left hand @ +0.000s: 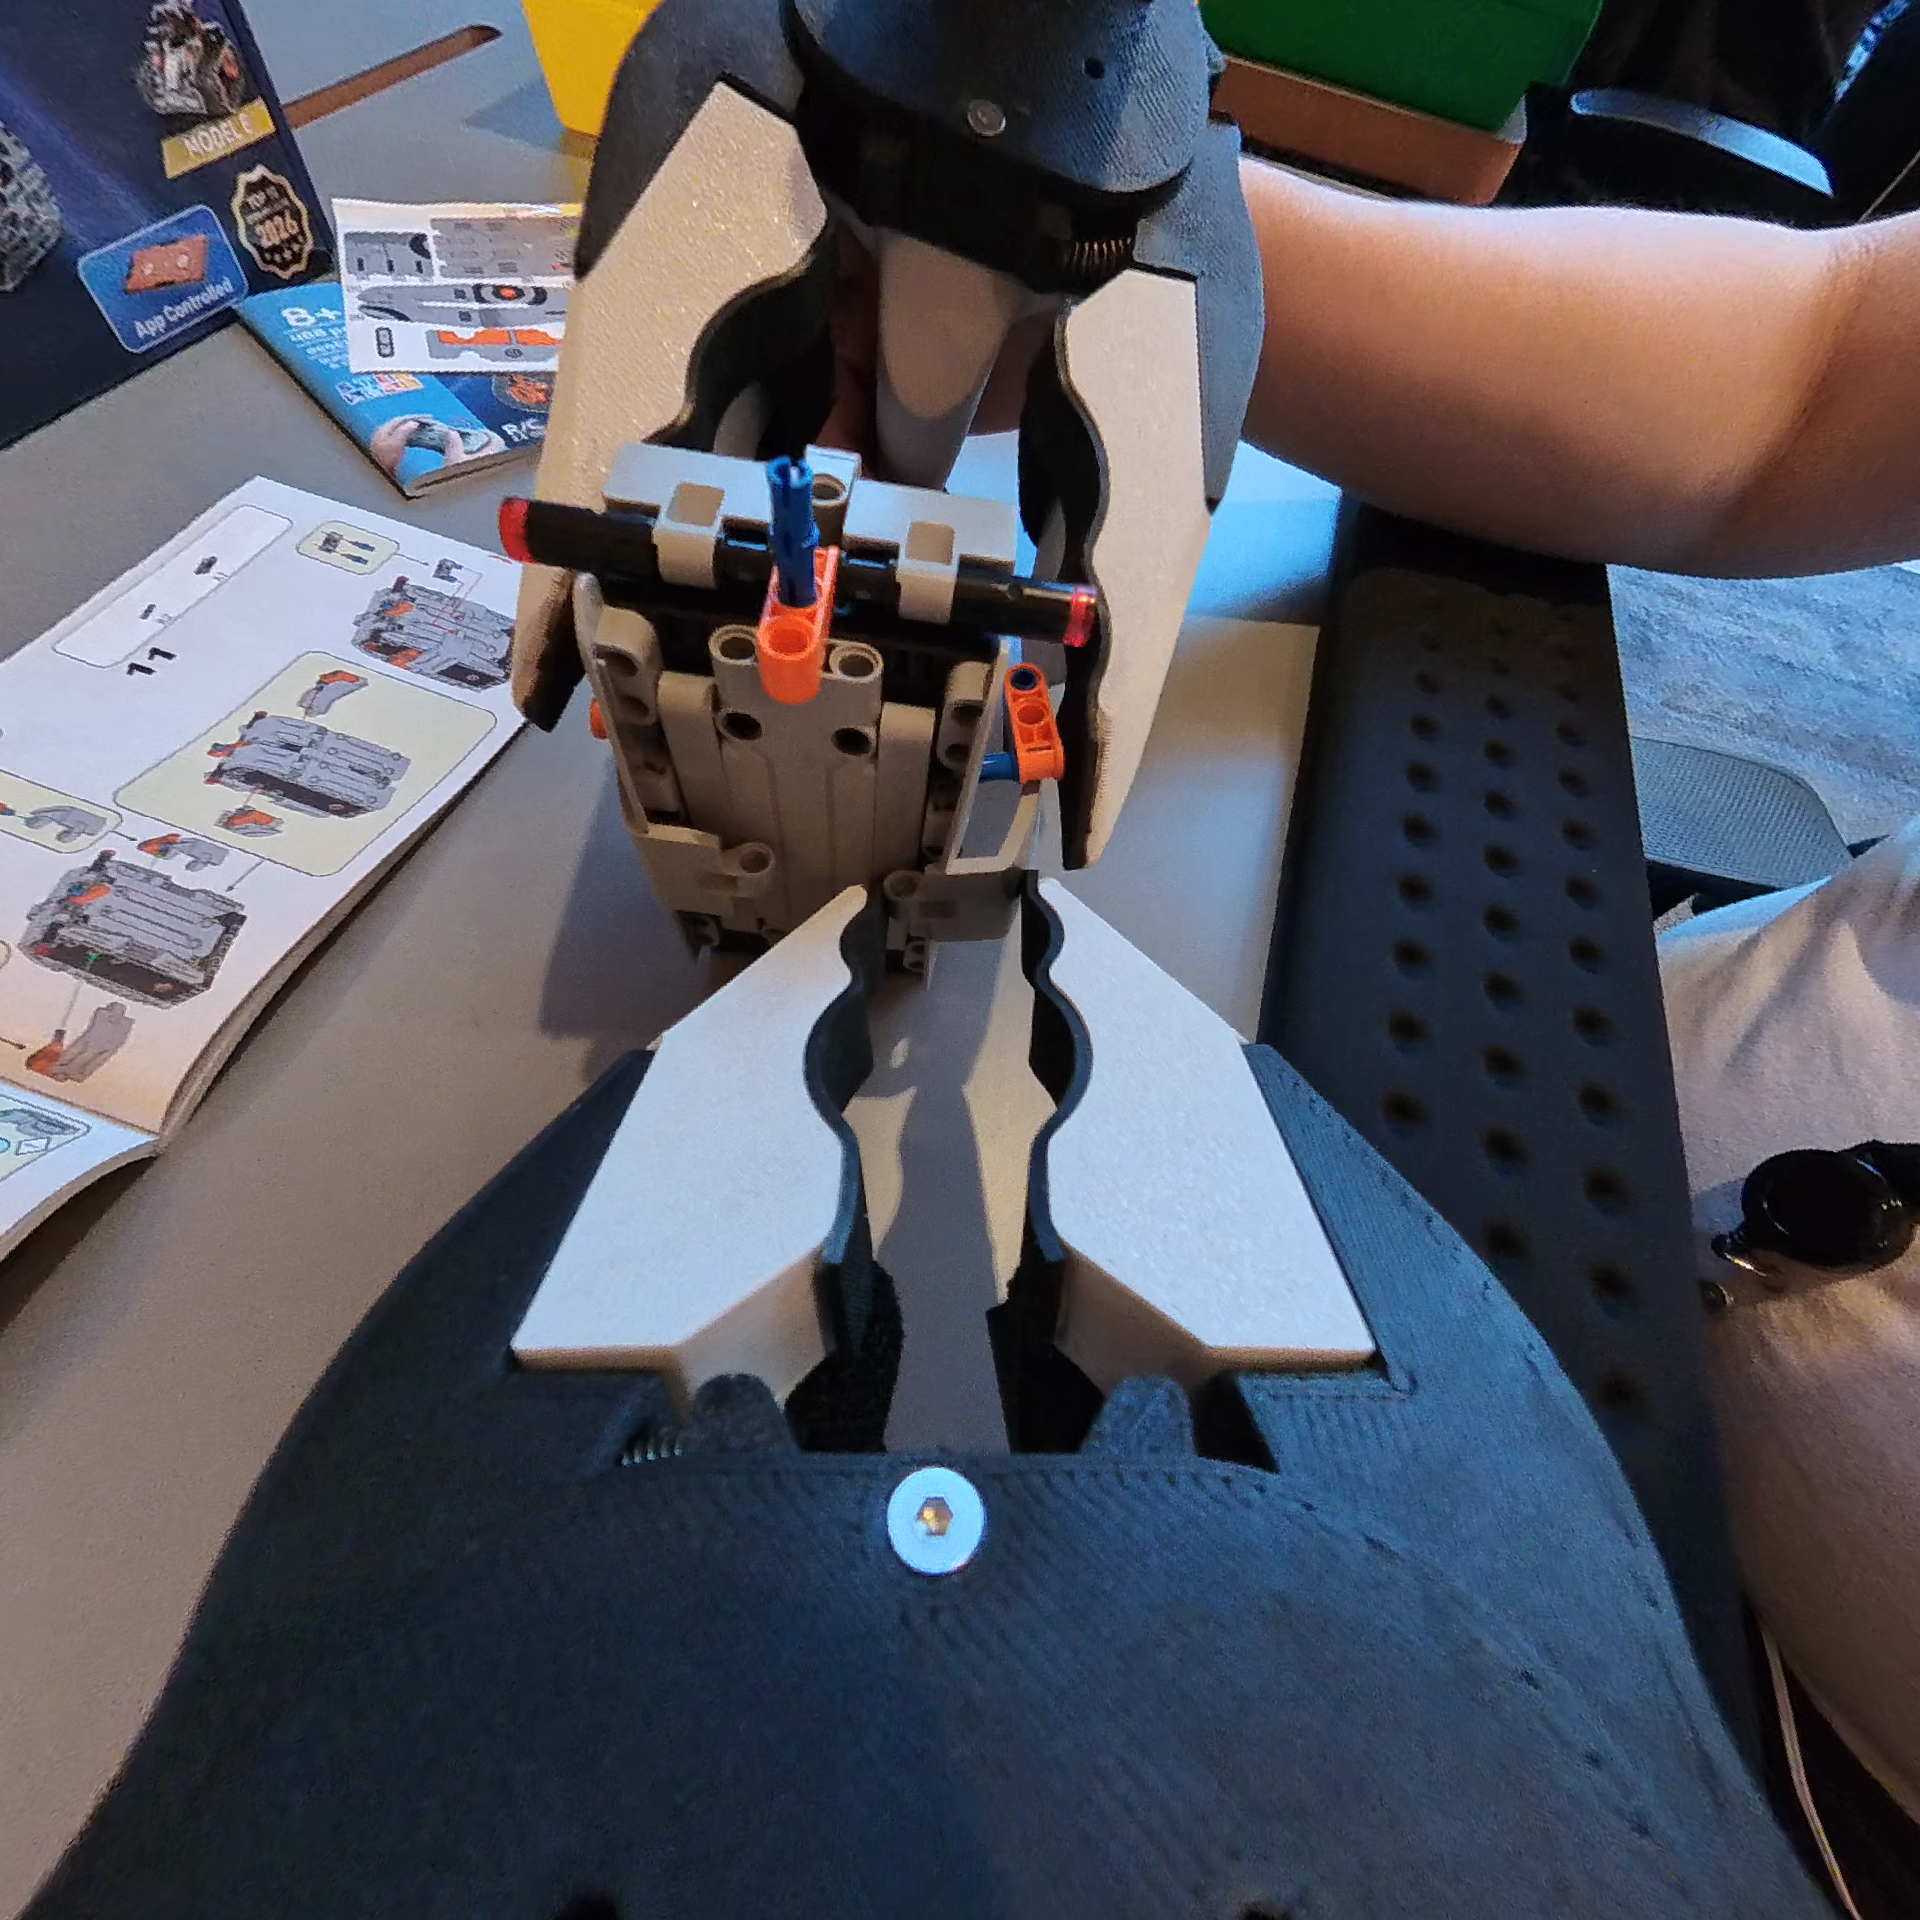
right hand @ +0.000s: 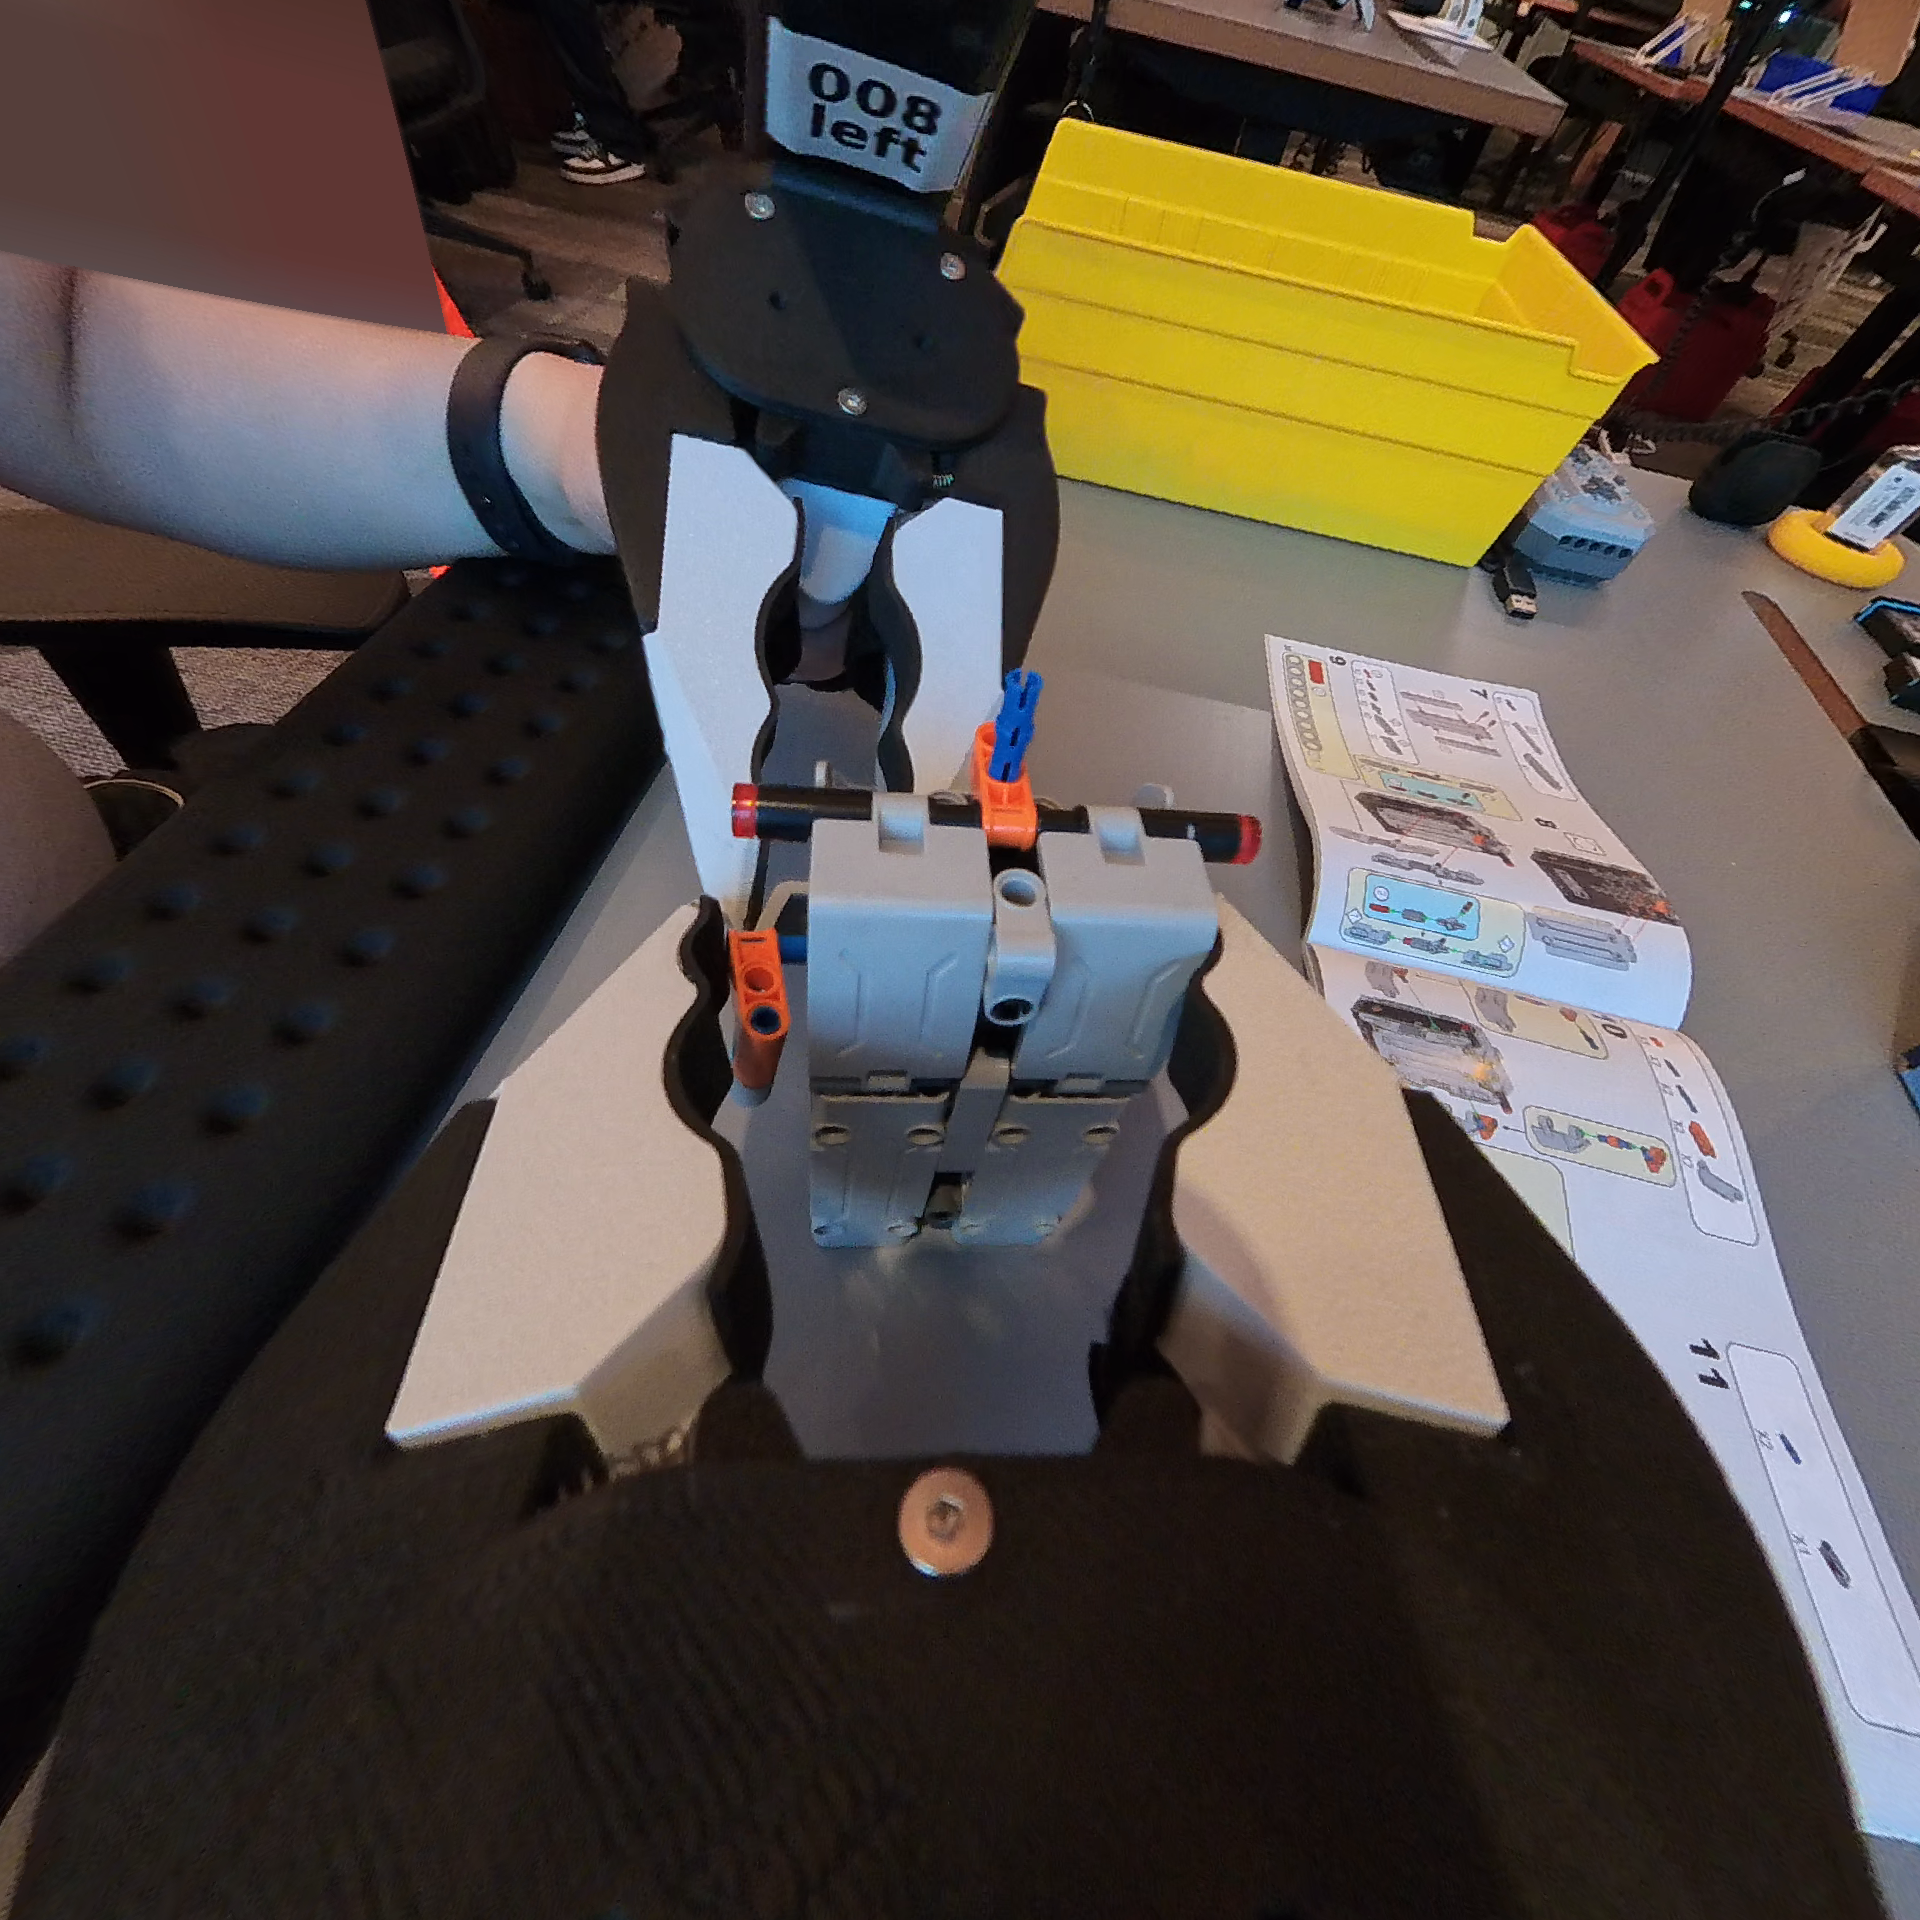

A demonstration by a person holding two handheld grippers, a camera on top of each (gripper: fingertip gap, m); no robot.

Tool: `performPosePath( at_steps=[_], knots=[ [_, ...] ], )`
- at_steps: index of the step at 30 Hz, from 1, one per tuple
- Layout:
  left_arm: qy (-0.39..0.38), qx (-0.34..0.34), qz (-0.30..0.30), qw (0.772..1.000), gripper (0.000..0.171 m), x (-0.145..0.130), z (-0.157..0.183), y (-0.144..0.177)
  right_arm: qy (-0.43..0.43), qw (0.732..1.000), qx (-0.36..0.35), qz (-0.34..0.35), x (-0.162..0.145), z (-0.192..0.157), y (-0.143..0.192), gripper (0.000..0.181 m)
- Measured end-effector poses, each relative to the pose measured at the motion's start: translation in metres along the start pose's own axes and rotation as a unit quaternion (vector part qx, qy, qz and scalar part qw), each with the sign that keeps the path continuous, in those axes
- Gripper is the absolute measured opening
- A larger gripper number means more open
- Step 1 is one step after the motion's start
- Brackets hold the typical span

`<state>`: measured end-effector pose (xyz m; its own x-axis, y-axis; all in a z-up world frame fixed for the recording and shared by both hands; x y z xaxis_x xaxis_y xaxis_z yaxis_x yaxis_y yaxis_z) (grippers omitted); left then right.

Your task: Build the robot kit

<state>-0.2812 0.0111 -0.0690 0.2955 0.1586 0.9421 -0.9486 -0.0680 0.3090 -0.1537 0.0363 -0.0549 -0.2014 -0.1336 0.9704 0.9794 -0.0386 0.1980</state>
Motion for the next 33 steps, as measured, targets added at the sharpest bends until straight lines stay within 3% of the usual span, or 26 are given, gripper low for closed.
performPosePath(
  at_steps=[15,21,27,30,33],
  knots=[
    [-0.011,0.023,0.013,1.0,0.024,-0.002,0.002,0.003,0.005,1.0,-0.005,0.026,-0.003,-0.001,0.001,0.085],
    [-0.013,0.025,0.019,0.999,0.024,-0.004,0.002,0.005,-0.072,0.996,0.009,0.06,0.0,0.003,0.004,0.077],
    [-0.027,0.01,0.016,0.999,0.024,-0.005,0.007,0.004,-0.084,0.995,0.006,0.059,0.0,0.004,0.009,0.067],
    [-0.048,0.006,0.008,0.999,0.024,-0.008,0.012,0.004,-0.082,0.995,0.006,0.062,0.0,0.003,0.011,0.067],
    [-0.063,0.003,0.004,0.998,0.024,-0.009,0.016,0.007,-0.07,0.995,0.0,0.068,0.004,-0.002,0.018,0.086]
  ],
)
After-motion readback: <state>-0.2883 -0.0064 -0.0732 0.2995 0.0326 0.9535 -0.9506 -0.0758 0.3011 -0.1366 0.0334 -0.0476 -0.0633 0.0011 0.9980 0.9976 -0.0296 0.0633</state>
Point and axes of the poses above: each gripper's, where its closed fingertips meet, y back along the fingers, x out of its top, z = x × y across the jaws, the point moved 8 cm from there along y, back along the fingers, and after that the axes turned 10 degrees about z, right-handed, at the moved point
